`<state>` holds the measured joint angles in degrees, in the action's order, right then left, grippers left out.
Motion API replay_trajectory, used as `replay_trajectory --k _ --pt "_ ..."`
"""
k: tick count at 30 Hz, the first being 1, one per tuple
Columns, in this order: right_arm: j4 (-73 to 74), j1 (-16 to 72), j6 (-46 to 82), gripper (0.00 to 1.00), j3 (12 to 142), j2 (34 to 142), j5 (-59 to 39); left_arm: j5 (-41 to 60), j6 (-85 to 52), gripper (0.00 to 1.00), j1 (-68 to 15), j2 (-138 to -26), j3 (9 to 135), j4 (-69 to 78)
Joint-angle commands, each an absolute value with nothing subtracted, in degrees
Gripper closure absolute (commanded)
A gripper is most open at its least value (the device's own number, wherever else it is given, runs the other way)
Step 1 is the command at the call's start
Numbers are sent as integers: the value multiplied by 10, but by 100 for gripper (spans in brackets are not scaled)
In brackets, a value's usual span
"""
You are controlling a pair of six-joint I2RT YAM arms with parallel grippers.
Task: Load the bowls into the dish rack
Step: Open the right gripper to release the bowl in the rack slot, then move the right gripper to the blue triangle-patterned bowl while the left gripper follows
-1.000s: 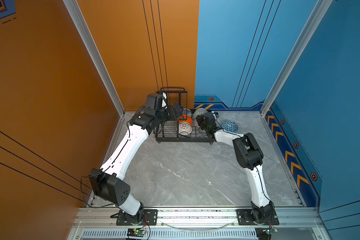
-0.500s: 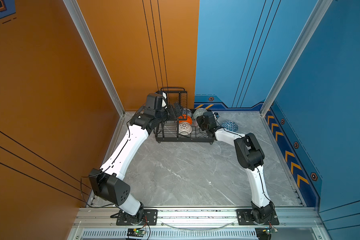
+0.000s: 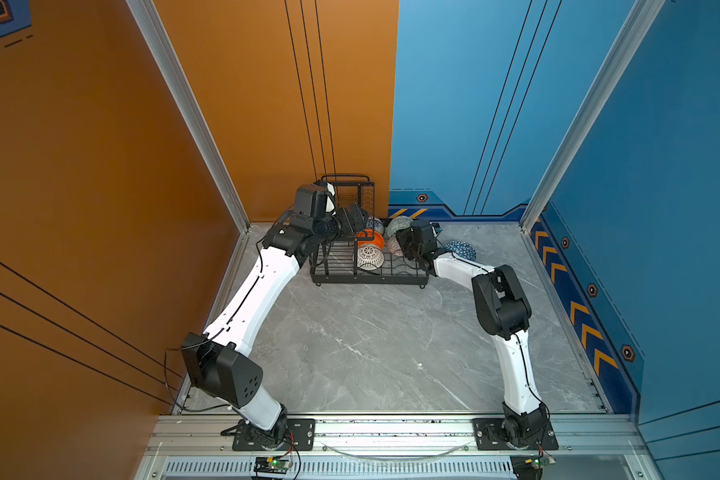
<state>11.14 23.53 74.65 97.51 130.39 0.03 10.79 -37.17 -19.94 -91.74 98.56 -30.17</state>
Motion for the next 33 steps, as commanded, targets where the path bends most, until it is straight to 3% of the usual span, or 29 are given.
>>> replay_trajectory --k 1,14,16,24,33 --pt "81 231 725 46 997 1266 -13 111 -368 2 -200 -923 1008 -294" --pt "40 217 676 12 993 1195 -55 85 -337 2 -219 -934 1028 -295" --pt "26 211 658 0 999 1172 -70 75 -327 2 -227 -941 1037 -295" --pt "-110 156 582 0 1023 1098 -99 38 -244 2 -302 -1006 1132 -323" --pt "-360 42 493 0 1050 1063 -100 39 -179 2 -389 -1101 1207 -341"
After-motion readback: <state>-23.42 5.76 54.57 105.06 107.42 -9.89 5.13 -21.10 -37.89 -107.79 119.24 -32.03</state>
